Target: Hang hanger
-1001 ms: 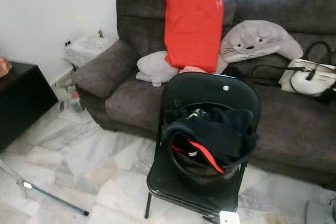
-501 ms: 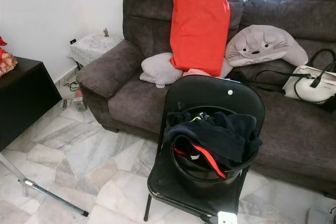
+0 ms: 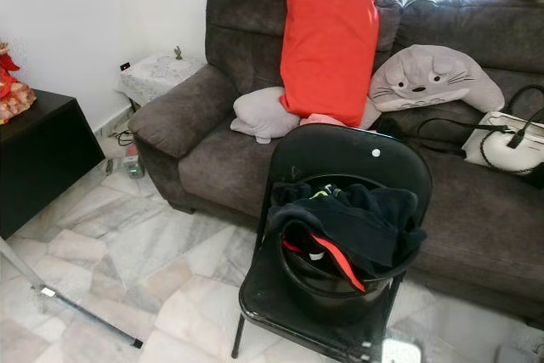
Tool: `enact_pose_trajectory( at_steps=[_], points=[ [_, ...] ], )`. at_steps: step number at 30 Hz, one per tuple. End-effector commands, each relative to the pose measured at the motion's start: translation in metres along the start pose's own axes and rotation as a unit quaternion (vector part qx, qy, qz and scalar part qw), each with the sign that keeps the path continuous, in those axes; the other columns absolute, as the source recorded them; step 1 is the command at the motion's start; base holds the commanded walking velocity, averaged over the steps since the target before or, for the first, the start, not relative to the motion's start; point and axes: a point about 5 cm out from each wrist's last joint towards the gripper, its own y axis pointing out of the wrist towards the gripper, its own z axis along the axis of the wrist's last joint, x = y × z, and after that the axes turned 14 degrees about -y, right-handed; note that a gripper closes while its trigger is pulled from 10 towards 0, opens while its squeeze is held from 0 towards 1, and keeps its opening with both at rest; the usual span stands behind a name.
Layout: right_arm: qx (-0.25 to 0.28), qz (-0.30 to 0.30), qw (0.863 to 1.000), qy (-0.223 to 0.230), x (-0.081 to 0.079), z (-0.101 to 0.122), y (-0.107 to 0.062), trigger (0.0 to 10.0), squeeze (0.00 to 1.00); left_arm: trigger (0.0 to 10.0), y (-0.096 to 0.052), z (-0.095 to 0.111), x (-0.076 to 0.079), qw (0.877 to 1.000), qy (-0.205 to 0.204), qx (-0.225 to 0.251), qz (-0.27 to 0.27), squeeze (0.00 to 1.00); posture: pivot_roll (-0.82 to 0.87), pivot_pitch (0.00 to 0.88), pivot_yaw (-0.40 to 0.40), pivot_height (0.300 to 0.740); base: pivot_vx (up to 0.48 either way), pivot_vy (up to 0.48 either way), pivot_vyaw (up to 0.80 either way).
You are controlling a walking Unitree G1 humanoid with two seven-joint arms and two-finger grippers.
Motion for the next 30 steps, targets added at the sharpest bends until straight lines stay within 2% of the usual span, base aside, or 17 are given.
enact_pose_trajectory(
  at_steps=[1,3,4,6,8,9,10,11,12,13,15,17,18,22,26,30],
  points=[
    [0.049,0.003,0.999,0.000,-0.001,0.021,-0.002,10.0,0.00,10.0,-0.001,-0.007,0.000,1.000,-0.002,-0.012,0.001,0.00,-0.05,0.000,0.005,0.740,0.000,0.000,0.00],
    [0.069,-0.003,0.998,0.001,0.002,0.027,-0.004,10.0,0.00,10.0,-0.001,-0.008,0.000,1.000,-0.003,-0.013,0.002,0.00,-0.05,0.000,0.005,0.740,0.000,0.000,0.00],
    [0.093,-0.011,0.996,-0.012,0.007,0.034,-0.008,10.0,0.00,10.0,-0.001,-0.008,0.000,1.000,-0.002,-0.013,0.002,0.00,-0.05,0.000,0.003,0.740,0.000,0.000,0.00],
    [0.100,-0.014,0.995,-0.016,0.009,0.035,-0.009,10.0,0.00,10.0,-0.001,-0.008,0.000,1.000,-0.002,-0.014,0.002,0.00,-0.05,0.000,0.003,0.740,0.000,0.000,0.00],
    [0.121,-0.029,0.991,-0.050,0.018,0.045,-0.011,10.0,0.00,10.0,-0.001,-0.008,0.000,1.000,0.002,-0.015,0.004,0.00,-0.06,0.000,0.005,0.740,0.000,0.000,0.00],
    [0.121,-0.029,0.991,-0.050,0.018,0.045,-0.011,10.0,0.00,10.0,-0.001,-0.008,0.000,1.000,0.002,-0.015,0.004,0.00,-0.06,0.000,0.005,0.740,0.000,0.000,0.00],
    [0.130,-0.070,0.988,-0.049,0.030,0.057,-0.002,10.0,0.00,10.0,-0.001,-0.008,0.000,1.000,0.002,-0.016,0.003,0.00,-0.06,0.000,0.010,0.740,0.000,0.000,0.00],
    [0.132,-0.087,0.986,-0.051,0.035,0.064,0.002,10.0,0.00,10.0,-0.001,-0.008,0.000,1.000,0.003,-0.015,0.003,0.00,-0.06,0.000,0.011,0.740,0.000,0.000,0.00],
    [0.132,-0.087,0.986,-0.051,0.035,0.064,0.002,10.0,0.00,10.0,-0.001,-0.008,0.000,1.000,0.003,-0.015,0.003,0.00,-0.06,0.000,0.011,0.740,0.000,0.000,0.00],
    [0.136,-0.116,0.982,-0.056,0.045,0.078,0.010,10.0,0.00,10.0,-0.001,-0.007,0.000,1.000,0.002,-0.015,0.003,0.00,-0.06,0.000,0.011,0.740,0.000,0.000,0.00],
    [0.129,-0.134,0.980,-0.077,0.049,0.088,0.018,10.0,0.00,10.0,-0.001,-0.005,0.000,1.000,0.003,-0.012,0.002,0.00,-0.06,0.000,0.017,0.740,0.000,0.000,0.00],
    [0.134,-0.142,0.978,-0.081,0.051,0.093,0.021,10.0,0.00,10.0,-0.001,-0.004,-0.001,1.000,0.003,-0.011,0.002,0.00,-0.06,0.000,0.017,0.740,0.000,0.000,0.00],
    [0.135,-0.153,0.973,-0.106,0.053,0.099,0.028,10.0,0.00,10.0,0.000,-0.003,0.000,1.000,0.002,-0.008,0.002,0.00,-0.06,0.000,0.018,0.740,0.000,0.000,0.00],
    [0.121,-0.163,0.972,-0.117,0.054,0.101,0.037,10.0,0.00,10.0,0.000,-0.001,0.000,1.000,0.003,-0.006,0.001,0.00,-0.05,0.000,0.021,0.740,0.000,0.000,0.00],
    [0.106,-0.159,0.964,-0.183,0.051,0.106,0.047,10.0,0.00,10.0,0.000,0.001,0.000,1.000,0.002,-0.005,0.000,0.00,-0.05,0.008,0.015,0.740,0.000,0.000,0.00],
    [0.080,-0.162,0.954,-0.241,0.049,0.095,0.041,10.0,0.00,10.0,0.001,0.002,-0.001,1.000,0.002,-0.006,0.001,0.00,-0.05,0.034,0.021,0.740,0.000,0.000,0.00]
  ],
)
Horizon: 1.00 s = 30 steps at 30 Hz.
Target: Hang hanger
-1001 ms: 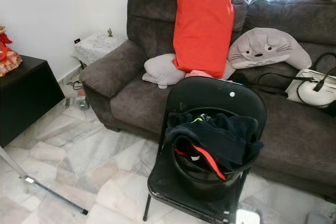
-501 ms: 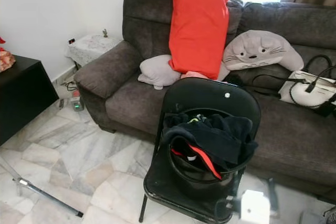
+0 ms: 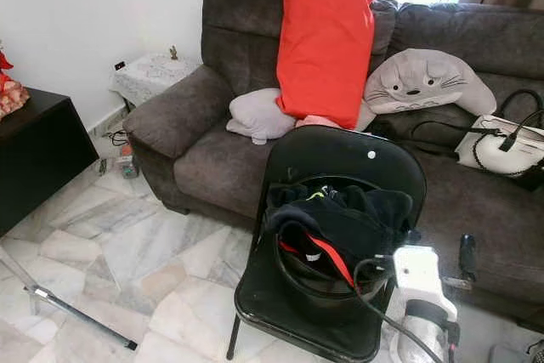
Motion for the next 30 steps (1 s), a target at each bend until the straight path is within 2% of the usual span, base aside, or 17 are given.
enact_pose_trajectory(
  at_steps=[1,3,6,19,26,30],
  points=[
    [-0.021,0.009,0.999,-0.031,-0.004,-0.009,-0.008,10.0,0.00,10.0,0.000,-0.003,-0.003,1.000,0.001,-0.011,0.003,0.00,-0.05,0.034,0.021,0.740,0.000,0.000,0.00],
    [-0.056,0.019,0.997,-0.045,-0.007,-0.020,-0.012,10.0,0.00,10.0,0.000,-0.002,-0.003,1.000,0.002,-0.011,0.003,0.00,-0.05,0.043,0.026,0.740,0.000,0.000,0.00],
    [-0.061,0.028,0.997,-0.049,-0.009,-0.021,-0.011,10.0,0.00,10.0,0.000,-0.001,-0.003,1.000,0.003,-0.011,0.003,0.00,-0.05,0.047,0.026,0.740,0.000,0.000,0.00],
    [-0.059,0.115,0.990,-0.062,-0.031,-0.015,-0.010,10.0,0.00,10.0,0.000,0.000,-0.003,1.000,0.005,-0.011,0.002,0.00,-0.04,0.057,0.026,0.740,0.000,0.000,0.00],
    [-0.053,0.130,0.988,-0.070,-0.033,-0.014,-0.009,10.0,0.00,10.0,0.000,0.000,-0.003,1.000,0.003,-0.011,0.002,0.00,-0.04,0.058,0.023,0.740,0.000,0.000,0.00],
    [-0.030,0.140,0.986,-0.080,-0.032,-0.009,-0.005,10.0,0.00,10.0,0.000,0.000,-0.003,1.000,0.003,-0.011,0.003,0.00,-0.04,0.058,0.023,0.740,0.000,0.000,0.00]
  ],
)
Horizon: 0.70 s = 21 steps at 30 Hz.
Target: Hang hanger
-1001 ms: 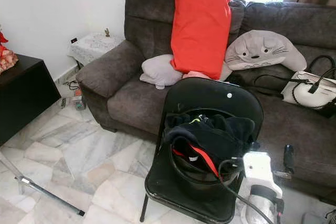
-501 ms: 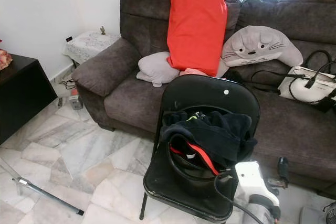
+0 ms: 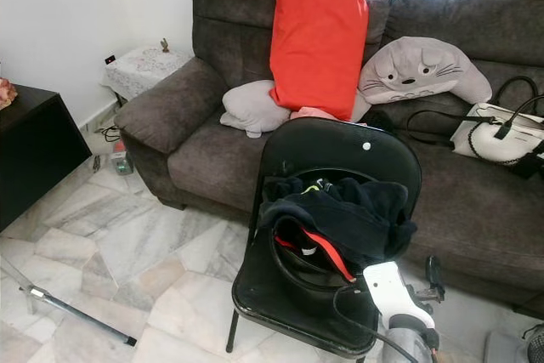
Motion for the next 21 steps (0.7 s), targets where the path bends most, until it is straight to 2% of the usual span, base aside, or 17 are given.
enact_pose_trajectory(
  at_steps=[1,6,10,13,16,21],
  points=[
    [0.010,0.011,1.000,0.000,-0.002,0.003,0.001,10.0,0.00,10.0,-0.001,-0.007,-0.003,1.000,0.001,-0.017,0.004,0.00,-0.04,0.058,0.023,0.740,0.000,0.000,0.00],
    [0.047,0.021,0.999,-0.012,0.000,0.014,0.004,10.0,0.00,10.0,-0.001,-0.007,-0.003,1.000,0.000,-0.017,0.003,0.00,-0.04,0.059,0.021,0.740,0.000,0.000,0.00],
    [0.063,0.040,0.997,-0.001,0.000,0.021,0.004,10.0,0.00,10.0,-0.001,-0.008,-0.003,1.000,-0.002,-0.018,0.002,0.00,-0.04,0.057,0.018,0.740,0.000,0.000,0.00],
    [0.057,0.043,0.997,0.022,0.002,0.021,-0.007,10.0,0.00,10.0,-0.001,-0.008,-0.004,1.000,-0.005,-0.019,0.002,0.00,-0.04,0.058,0.019,0.740,0.000,0.000,0.00],
    [0.057,0.051,0.997,0.020,0.005,0.018,-0.020,10.0,0.00,10.0,-0.001,-0.008,-0.003,1.000,-0.002,-0.021,0.000,0.00,-0.05,0.063,0.023,0.740,0.000,0.000,0.00],
    [0.044,0.059,0.997,0.014,0.011,0.010,-0.023,10.0,0.00,10.0,-0.001,-0.007,-0.003,1.000,0.002,-0.021,-0.001,0.00,-0.06,0.060,0.022,0.740,0.000,0.000,0.00]
  ],
)
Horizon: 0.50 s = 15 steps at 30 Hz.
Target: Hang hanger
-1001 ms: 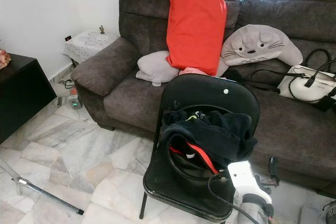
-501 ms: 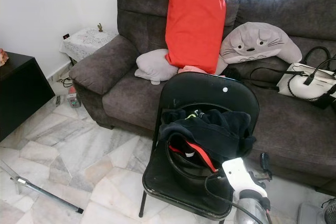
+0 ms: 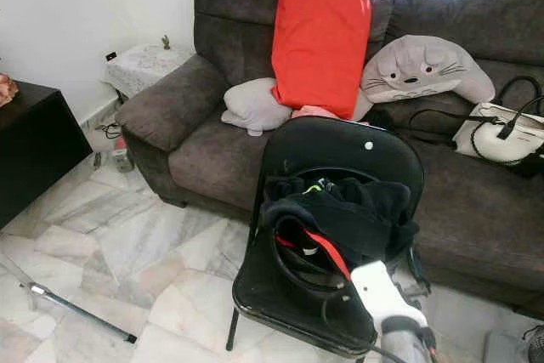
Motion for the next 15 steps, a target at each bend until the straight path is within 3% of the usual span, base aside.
enact_pose_trajectory(
  at_steps=[1,7,15],
  points=[
    [0.000,-0.007,1.000,0.004,0.008,0.001,0.000,10.0,0.00,10.0,-0.001,-0.007,-0.003,1.000,0.001,-0.018,0.005,0.00,-0.06,0.060,0.021,0.740,0.000,0.000,0.00],
    [0.002,-0.015,1.000,-0.004,0.023,0.003,0.009,10.0,0.00,10.0,-0.001,-0.006,-0.002,1.000,0.002,-0.015,0.005,0.00,-0.06,0.054,0.015,0.740,0.000,0.000,0.00],
    [0.019,0.010,1.000,-0.007,0.026,0.008,0.019,10.0,0.00,10.0,-0.001,-0.006,-0.002,1.000,0.003,-0.018,0.005,0.00,-0.05,0.052,0.014,0.740,0.000,0.000,0.00]
  ],
)
